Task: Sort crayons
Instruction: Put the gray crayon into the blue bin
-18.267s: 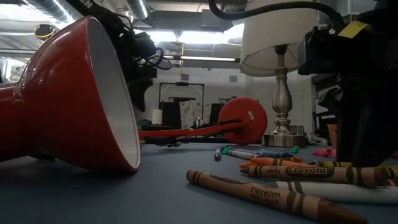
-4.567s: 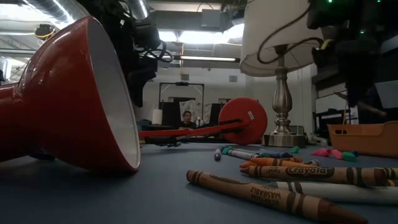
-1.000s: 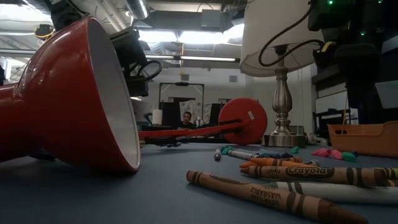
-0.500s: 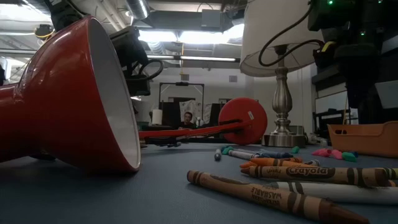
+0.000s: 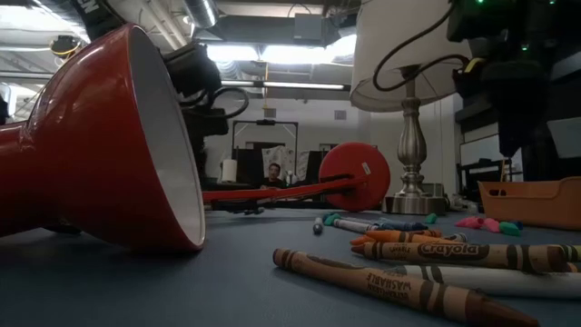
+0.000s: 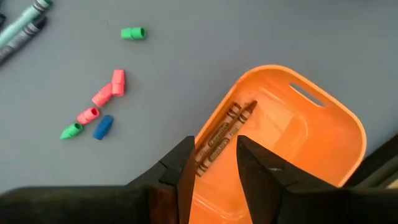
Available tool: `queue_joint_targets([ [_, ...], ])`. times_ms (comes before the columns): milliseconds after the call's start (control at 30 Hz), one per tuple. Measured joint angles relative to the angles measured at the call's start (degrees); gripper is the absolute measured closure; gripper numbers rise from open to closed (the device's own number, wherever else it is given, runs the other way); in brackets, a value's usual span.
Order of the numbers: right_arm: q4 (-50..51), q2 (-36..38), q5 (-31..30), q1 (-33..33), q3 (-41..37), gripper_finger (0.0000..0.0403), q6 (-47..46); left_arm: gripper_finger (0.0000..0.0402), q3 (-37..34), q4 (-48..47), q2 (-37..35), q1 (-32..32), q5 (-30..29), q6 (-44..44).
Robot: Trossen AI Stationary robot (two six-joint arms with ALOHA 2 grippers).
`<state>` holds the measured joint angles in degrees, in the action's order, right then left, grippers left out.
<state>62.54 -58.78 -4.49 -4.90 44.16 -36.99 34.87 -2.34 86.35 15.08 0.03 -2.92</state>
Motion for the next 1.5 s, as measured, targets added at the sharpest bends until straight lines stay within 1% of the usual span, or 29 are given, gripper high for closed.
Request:
queue_joint_targets([
  [233, -0.13, 0.00, 0.00, 0.01, 0.00, 0.0288, 0.00, 0.0392, 6.22, -0.87, -0.07, 3.77, 0.42, 0.56],
  [300, -0.11, 0.00, 0.00, 0.00, 0.00, 0.0288, 0.00, 0.0392, 8.61, -2.80, -0.12, 5.15, 0.01, 2.16],
  [433, -0.11, 0.00, 0.00, 0.00, 0.00, 0.0288, 0.00, 0.0392, 13.97, -9.03, -0.16, 7.99, -2.61, 6.56],
  [567, -0.11, 0.00, 0.00, 0.00, 0.00, 0.0288, 0.00, 0.0392, 19.01, -17.55, -0.16, 11.00, -7.66, 10.85],
  [700, -0.11, 0.00, 0.00, 0.02, 0.00, 0.0288, 0.00, 0.0392, 23.13, -26.79, -0.18, 13.81, -14.39, 14.15],
  [833, -0.11, 0.00, 0.00, 0.02, 0.00, 0.0288, 0.00, 0.0392, 24.28, -34.01, -0.25, 16.32, -21.95, 14.64],
  [900, -0.11, 0.00, 0.00, 0.02, 0.00, 0.0288, 0.00, 0.0392, 24.28, -37.32, -0.25, 17.65, -23.84, 14.64],
  [1033, -0.11, 0.00, 0.00, 0.02, 0.00, 0.0288, 0.00, 0.0391, 24.28, -40.94, -0.25, 19.80, -24.59, 14.55],
  [1167, -0.25, 0.00, 0.00, 0.01, 0.00, 0.0288, 0.00, 0.0392, 24.28, -40.91, -0.25, 21.45, -24.56, 14.03],
  [1300, -2.52, 0.00, 0.00, 0.00, 0.00, 0.0288, 0.00, 0.0391, 24.28, -40.67, -0.25, 22.32, -24.59, 13.99],
  [1400, -4.50, 0.00, 0.00, 0.01, 0.00, 0.0288, 0.00, 0.0381, 24.28, -40.65, -0.25, 22.77, -24.23, 13.94],
  [1500, -6.32, 0.00, 0.00, 0.00, 0.00, 0.0288, 0.00, 0.0362, 24.28, -40.62, -0.25, 22.80, -23.00, 13.79],
])
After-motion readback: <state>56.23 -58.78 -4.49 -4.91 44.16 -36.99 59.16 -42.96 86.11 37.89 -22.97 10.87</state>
